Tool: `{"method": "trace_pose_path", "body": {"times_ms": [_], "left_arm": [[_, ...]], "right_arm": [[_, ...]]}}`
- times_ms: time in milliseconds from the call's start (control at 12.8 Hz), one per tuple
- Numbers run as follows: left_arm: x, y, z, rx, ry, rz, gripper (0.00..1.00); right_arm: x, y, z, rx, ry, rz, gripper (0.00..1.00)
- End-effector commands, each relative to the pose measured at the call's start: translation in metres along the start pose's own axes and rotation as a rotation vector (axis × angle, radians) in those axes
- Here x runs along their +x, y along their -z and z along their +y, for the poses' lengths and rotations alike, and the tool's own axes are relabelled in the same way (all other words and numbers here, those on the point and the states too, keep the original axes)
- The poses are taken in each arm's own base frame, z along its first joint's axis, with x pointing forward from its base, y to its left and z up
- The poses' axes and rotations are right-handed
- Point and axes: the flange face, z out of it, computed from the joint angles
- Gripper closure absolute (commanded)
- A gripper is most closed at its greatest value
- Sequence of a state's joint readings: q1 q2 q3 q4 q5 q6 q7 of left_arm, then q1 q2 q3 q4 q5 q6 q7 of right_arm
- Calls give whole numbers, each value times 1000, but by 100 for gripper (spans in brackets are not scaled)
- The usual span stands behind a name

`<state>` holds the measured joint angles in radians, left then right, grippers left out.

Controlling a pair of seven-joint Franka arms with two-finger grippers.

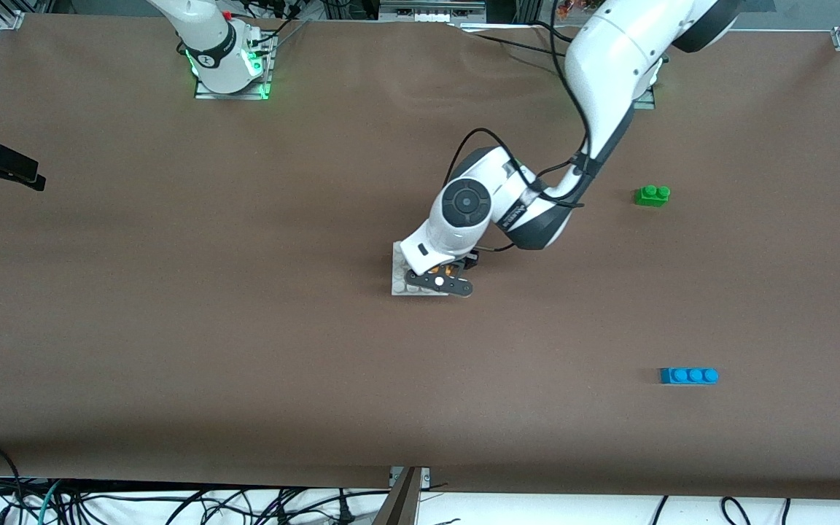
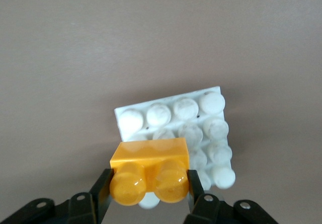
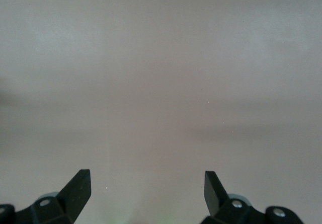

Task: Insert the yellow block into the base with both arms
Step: 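Lower and press the yellow brick onto the plate studs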

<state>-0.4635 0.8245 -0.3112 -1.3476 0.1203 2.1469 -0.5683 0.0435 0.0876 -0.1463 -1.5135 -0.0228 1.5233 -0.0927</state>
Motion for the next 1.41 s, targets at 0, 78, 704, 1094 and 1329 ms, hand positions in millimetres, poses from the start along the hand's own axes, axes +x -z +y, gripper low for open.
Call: {"method": "trace_pose_path", "body": {"times_ms": [0, 78, 704, 1094, 1329], "left_arm": [[3, 2, 14, 15, 23, 38, 74], [2, 7, 17, 15, 19, 44, 74], [-18, -9, 39, 36, 61, 16, 73], [-22, -19, 37, 52, 51, 1, 73], [-23, -20, 38, 54, 47, 0, 73]], "right_arm": [[-1, 3, 0, -12, 11, 1, 0], [-1, 3, 0, -12, 12, 1, 0], [-1, 3, 0, -11, 11, 2, 0], [-1, 3, 0, -11, 9, 3, 0], [-1, 3, 0, -11, 11, 3, 0]]}}
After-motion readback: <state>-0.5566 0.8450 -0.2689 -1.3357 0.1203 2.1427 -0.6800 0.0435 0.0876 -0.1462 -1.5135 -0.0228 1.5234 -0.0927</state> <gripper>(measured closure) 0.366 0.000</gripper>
